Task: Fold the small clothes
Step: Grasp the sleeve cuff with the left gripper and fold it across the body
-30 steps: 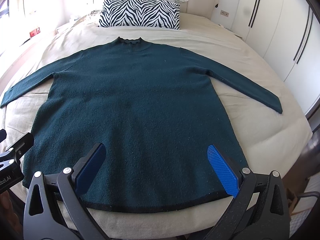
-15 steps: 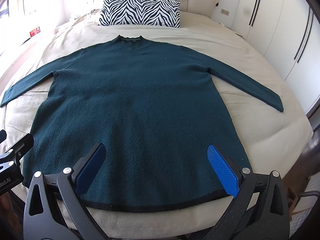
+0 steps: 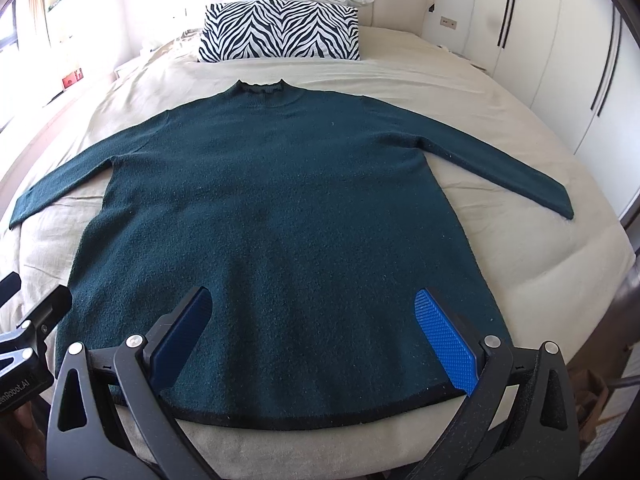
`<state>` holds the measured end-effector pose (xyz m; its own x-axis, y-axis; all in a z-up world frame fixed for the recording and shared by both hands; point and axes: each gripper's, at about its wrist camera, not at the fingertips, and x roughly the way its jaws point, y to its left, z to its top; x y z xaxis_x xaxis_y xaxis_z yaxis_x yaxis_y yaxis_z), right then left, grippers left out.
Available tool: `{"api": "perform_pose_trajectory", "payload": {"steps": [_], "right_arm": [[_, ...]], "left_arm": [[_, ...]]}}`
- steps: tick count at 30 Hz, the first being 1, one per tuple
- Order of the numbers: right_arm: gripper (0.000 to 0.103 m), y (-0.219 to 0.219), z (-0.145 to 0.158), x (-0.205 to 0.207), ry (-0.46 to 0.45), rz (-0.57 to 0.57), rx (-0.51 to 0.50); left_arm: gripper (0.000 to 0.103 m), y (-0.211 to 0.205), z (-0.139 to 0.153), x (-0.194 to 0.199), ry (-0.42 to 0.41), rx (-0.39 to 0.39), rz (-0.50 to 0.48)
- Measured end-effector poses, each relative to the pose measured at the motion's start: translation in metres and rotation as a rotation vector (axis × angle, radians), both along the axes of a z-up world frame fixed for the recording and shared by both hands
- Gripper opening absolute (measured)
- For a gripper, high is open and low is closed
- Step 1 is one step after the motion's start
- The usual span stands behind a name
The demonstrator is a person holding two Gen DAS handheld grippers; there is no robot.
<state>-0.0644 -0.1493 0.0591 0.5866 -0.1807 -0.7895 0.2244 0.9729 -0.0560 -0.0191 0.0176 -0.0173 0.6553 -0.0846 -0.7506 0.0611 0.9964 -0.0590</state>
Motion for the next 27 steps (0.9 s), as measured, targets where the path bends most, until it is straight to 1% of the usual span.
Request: {"api": "perform_pose_trajectory", "payload": {"steps": [3,6,7,10,12,13,14,16,17,18,19,20,21,22,23,24,25,26,27], "right_arm": [[0.103,-0.002,0.01,-0.001,-0.071,0.017,0.043],[0.103,-0.003,0.024,0.0,-0.133,0.038,0.092],[0.103,-0.002,0.029,0.001,-0.151,0.045,0.101],[0.103,0.003,0.043,0.005,-0.194,0.061,0.107],[0.103,0.007,0.05,0.009,-0.214,0.074,0.119],[0.103,0.009,0.053,0.012,-0.221,0.078,0.123],[0.103,0.01,0.055,0.014,-0.225,0.085,0.128],[0.103,0.017,0.061,0.018,-0.232,0.105,0.125],[0.103,0.021,0.063,0.021,-0.233,0.114,0.115],[0.103,0.025,0.064,0.024,-0.232,0.123,0.103],[0.103,0.029,0.066,0.026,-0.231,0.135,0.095],[0.103,0.033,0.068,0.029,-0.231,0.145,0.093],[0.103,0.037,0.069,0.033,-0.231,0.153,0.094],[0.102,0.04,0.071,0.036,-0.231,0.16,0.1],[0.101,0.043,0.073,0.041,-0.229,0.165,0.107],[0.1,0.047,0.074,0.046,-0.227,0.172,0.117],[0.094,0.05,0.075,0.051,-0.226,0.179,0.124],[0.089,0.053,0.076,0.056,-0.219,0.185,0.125],[0.087,0.057,0.075,0.062,-0.209,0.189,0.126]], "left_arm": [[0.103,0.023,-0.003,0.006,0.011,-0.071,0.013],[0.103,0.062,-0.005,0.02,0.027,-0.211,0.07],[0.103,0.073,-0.004,0.024,0.017,-0.236,0.086],[0.103,0.103,0.006,0.032,-0.048,-0.236,0.146],[0.103,0.121,0.005,0.04,-0.027,-0.227,0.182],[0.103,0.132,0.003,0.043,-0.003,-0.244,0.207],[0.103,0.146,0.001,0.044,0.0,-0.278,0.25],[0.103,0.177,0.0,0.041,-0.05,-0.361,0.327],[0.103,0.192,-0.002,0.043,-0.064,-0.387,0.364],[0.103,0.208,-0.006,0.048,-0.051,-0.417,0.4],[0.103,0.223,-0.013,0.054,-0.023,-0.474,0.427],[0.103,0.239,-0.021,0.059,-0.01,-0.559,0.44],[0.102,0.256,-0.028,0.062,-0.017,-0.645,0.459],[0.101,0.27,-0.033,0.064,-0.033,-0.694,0.493],[0.1,0.283,-0.036,0.066,-0.053,-0.723,0.525],[0.094,0.294,-0.039,0.068,-0.075,-0.752,0.547],[0.089,0.304,-0.044,0.072,-0.092,-0.796,0.563],[0.086,0.313,-0.05,0.077,-0.101,-0.852,0.575],[0.079,0.323,-0.057,0.083,-0.103,-0.896,0.595]]}}
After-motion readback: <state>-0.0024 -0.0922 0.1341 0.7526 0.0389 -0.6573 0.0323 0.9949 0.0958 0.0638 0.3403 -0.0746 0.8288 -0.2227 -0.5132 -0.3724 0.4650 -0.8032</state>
